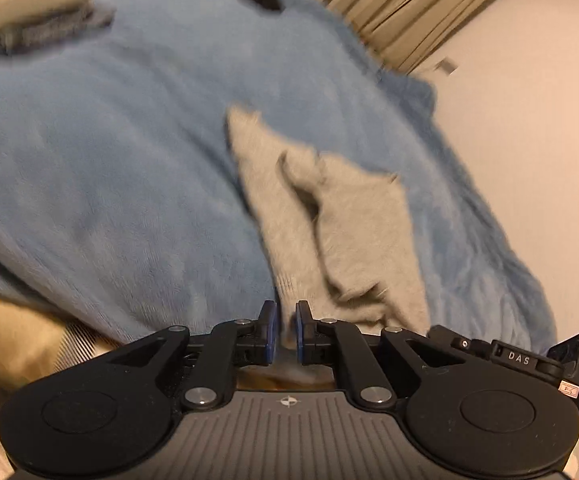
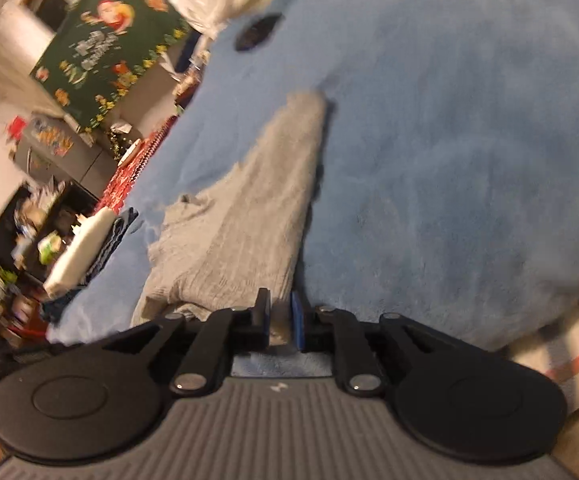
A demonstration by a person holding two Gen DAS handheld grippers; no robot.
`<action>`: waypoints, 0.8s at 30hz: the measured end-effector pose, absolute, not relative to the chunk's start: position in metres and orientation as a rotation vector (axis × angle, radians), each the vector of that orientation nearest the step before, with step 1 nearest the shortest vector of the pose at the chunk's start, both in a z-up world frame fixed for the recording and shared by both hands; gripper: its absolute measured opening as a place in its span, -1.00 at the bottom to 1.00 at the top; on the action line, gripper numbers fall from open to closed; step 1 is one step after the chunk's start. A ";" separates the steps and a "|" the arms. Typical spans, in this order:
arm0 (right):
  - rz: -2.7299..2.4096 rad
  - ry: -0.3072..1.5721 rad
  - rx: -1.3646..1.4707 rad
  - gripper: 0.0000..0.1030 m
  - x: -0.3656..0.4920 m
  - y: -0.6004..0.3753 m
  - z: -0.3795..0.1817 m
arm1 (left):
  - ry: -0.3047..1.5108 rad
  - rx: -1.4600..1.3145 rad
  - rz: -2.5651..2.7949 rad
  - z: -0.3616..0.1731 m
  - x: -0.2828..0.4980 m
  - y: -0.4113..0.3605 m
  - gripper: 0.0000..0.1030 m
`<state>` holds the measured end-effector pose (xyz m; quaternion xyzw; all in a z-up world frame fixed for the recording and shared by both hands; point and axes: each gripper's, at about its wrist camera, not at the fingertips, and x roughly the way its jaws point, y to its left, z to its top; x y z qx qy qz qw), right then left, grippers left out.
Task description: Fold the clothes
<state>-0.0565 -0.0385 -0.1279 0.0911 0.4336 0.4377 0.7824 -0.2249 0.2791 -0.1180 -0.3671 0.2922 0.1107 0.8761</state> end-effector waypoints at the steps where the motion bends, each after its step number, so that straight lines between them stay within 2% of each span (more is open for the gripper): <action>1: 0.964 0.884 0.154 -0.73 -0.061 -0.037 -0.118 | 0.587 -0.717 0.229 -0.109 -0.226 0.277 -0.85; 4: 1.058 0.736 0.047 -0.72 -0.072 -0.006 -0.097 | 0.528 -0.592 0.172 -0.091 -0.211 0.265 -0.85; 8: 1.135 0.652 -0.055 -0.71 -0.085 0.043 -0.101 | 0.490 -0.502 0.049 -0.099 -0.168 0.247 -0.79; 11: 1.147 0.648 -0.138 -0.71 -0.102 0.065 -0.122 | 0.547 -0.397 0.069 -0.123 -0.149 0.232 -0.79; 15: 1.143 0.639 -0.197 -0.71 -0.124 0.066 -0.146 | 0.610 -0.418 0.100 -0.152 -0.155 0.231 -0.78; 20: 1.168 0.612 -0.169 -0.69 -0.128 0.044 -0.140 | 0.585 -0.377 0.121 -0.143 -0.167 0.226 -0.77; 22: 1.170 0.608 -0.134 -0.68 -0.121 0.040 -0.129 | 0.561 -0.350 0.135 -0.133 -0.172 0.227 -0.63; 24: 1.164 0.599 -0.112 -0.64 -0.107 0.039 -0.115 | 0.533 -0.319 0.151 -0.120 -0.170 0.229 -0.61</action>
